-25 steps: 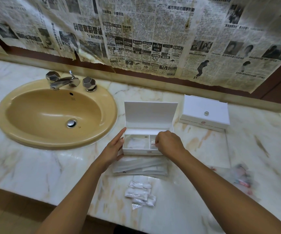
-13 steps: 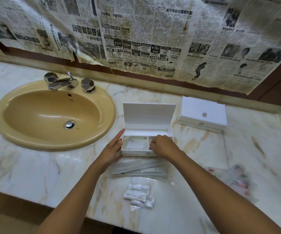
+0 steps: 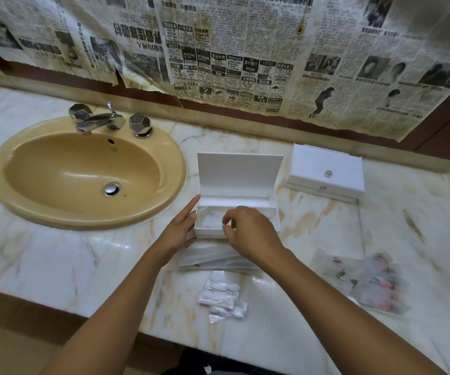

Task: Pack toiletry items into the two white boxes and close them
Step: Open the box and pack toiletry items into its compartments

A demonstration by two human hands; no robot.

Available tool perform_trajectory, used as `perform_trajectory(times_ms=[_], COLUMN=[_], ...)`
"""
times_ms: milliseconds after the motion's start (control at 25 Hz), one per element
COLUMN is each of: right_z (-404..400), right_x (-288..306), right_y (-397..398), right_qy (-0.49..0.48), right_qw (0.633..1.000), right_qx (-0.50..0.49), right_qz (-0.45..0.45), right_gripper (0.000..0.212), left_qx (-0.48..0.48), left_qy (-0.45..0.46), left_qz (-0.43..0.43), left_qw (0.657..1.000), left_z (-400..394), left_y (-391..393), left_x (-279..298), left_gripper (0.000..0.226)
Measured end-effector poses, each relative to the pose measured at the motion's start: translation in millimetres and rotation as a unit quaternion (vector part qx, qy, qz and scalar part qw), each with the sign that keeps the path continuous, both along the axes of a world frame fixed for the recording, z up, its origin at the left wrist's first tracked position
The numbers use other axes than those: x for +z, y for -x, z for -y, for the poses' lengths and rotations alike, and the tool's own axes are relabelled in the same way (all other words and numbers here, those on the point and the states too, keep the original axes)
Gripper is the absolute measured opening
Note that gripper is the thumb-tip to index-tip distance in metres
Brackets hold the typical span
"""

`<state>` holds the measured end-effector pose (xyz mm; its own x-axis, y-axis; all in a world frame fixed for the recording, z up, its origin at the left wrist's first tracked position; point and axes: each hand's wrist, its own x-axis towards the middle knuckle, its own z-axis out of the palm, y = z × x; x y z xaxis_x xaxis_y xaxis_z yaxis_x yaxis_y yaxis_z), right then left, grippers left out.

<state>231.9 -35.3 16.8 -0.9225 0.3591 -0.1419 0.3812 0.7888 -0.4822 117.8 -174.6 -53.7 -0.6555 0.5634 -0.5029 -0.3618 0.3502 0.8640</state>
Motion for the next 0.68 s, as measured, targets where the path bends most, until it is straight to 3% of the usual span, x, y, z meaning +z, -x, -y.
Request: perform_trajectory(times_ms=[280,680], right_z=[23,39], right_x=[-23,-57], right_y=[-22,-31], right_qy=[-0.009,-0.059], right_qw=[0.98,0.966], right_qx=[0.107,0.143], right_qz=[0.168,0.209], right_gripper=[0.026,0.026], left_qx=[-0.006,0.0], left_qy=[0.006,0.003], left_qz=[-0.004,0.004], left_qw=[1.0,1.0], left_z=[0,0], left_y=[-1,-2], left_x=[1,3], left_gripper=[0.041,0.04])
